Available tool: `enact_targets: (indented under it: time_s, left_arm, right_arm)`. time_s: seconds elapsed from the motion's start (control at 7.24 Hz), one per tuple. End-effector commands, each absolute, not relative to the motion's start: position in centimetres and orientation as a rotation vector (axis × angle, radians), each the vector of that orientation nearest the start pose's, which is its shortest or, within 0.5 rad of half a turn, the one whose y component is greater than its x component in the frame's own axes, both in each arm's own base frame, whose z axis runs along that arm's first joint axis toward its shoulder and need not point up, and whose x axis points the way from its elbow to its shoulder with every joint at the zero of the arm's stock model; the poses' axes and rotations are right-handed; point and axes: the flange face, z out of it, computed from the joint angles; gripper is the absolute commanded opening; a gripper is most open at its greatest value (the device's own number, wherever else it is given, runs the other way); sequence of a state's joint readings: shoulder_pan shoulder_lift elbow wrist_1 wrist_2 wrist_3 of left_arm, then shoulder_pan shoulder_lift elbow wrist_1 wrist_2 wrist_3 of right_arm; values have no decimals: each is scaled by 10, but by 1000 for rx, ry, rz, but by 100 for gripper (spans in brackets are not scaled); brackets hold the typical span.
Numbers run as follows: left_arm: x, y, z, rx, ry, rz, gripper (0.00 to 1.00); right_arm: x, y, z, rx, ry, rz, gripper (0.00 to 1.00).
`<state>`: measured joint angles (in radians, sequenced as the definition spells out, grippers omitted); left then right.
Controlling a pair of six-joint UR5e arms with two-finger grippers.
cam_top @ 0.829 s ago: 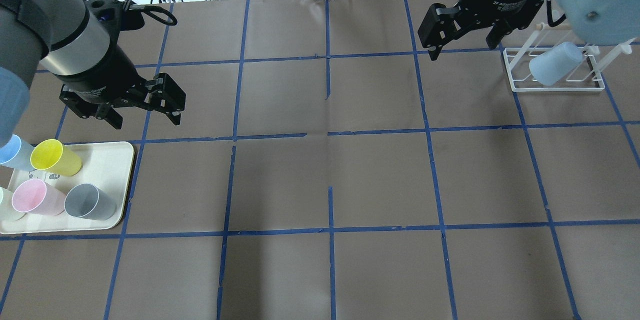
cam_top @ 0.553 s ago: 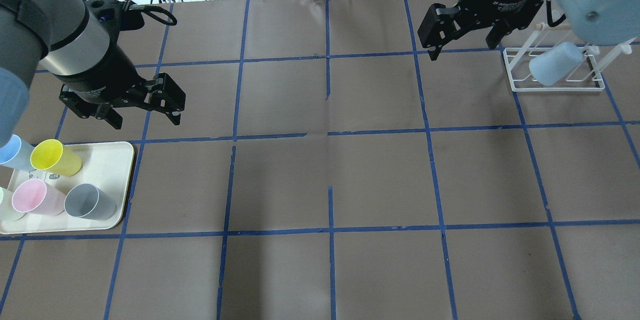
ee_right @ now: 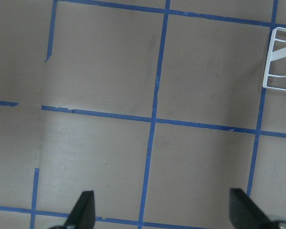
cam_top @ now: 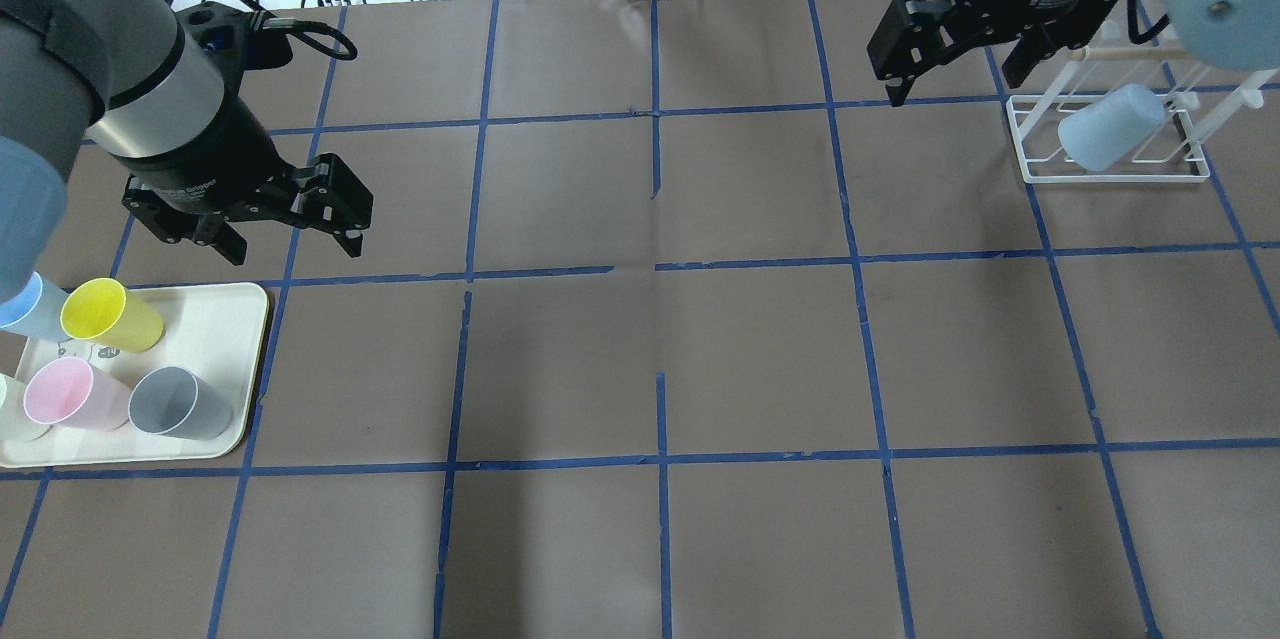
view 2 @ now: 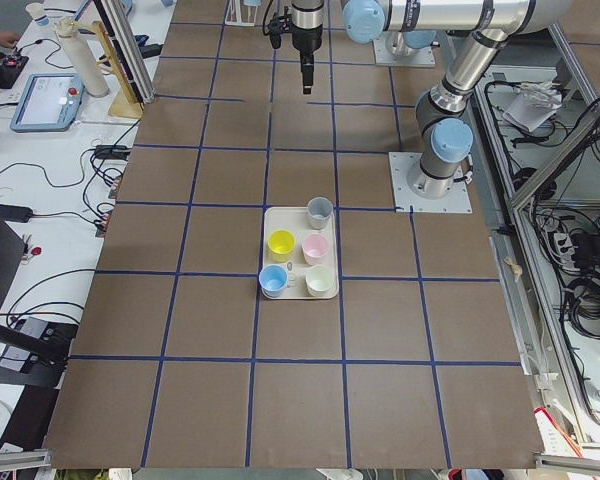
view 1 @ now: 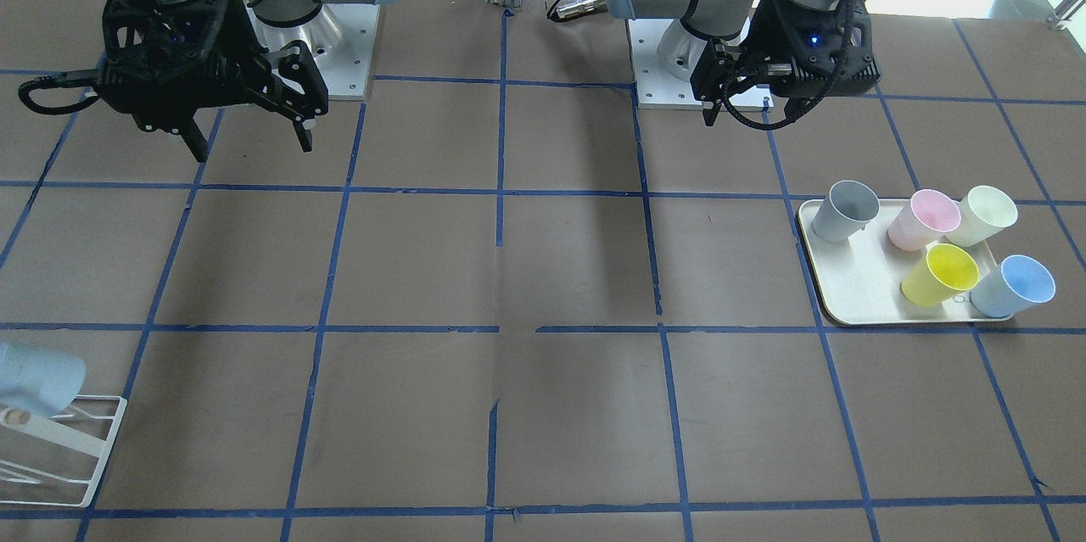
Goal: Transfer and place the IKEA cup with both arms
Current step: 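Move the right gripper down to the light-blue cup on the wire rack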
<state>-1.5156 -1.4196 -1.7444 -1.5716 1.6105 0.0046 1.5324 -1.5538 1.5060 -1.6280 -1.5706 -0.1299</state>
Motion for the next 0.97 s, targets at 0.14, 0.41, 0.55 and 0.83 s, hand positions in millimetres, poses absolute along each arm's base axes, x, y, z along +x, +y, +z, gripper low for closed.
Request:
enact_targets:
  time_s: [0.14,0.41,0.55,0.83]
  left_arm:
    - [-105,-428,475,-80,3095,26,100]
    - [-105,-440,468,-97,3107,49,100]
    - [-105,-438,466,-85,3106,56,100]
    - [-105,-439,464,-82,3107,64,100]
  right_arm:
    - [-17,-545,498,-190,3175,-169,100]
    - [-73,-576,467,-589,3156,-222,100]
    - [-86,-583,454,-742,3127,-213,100]
    - [-121,-587,419,-1178,2966,-266,100]
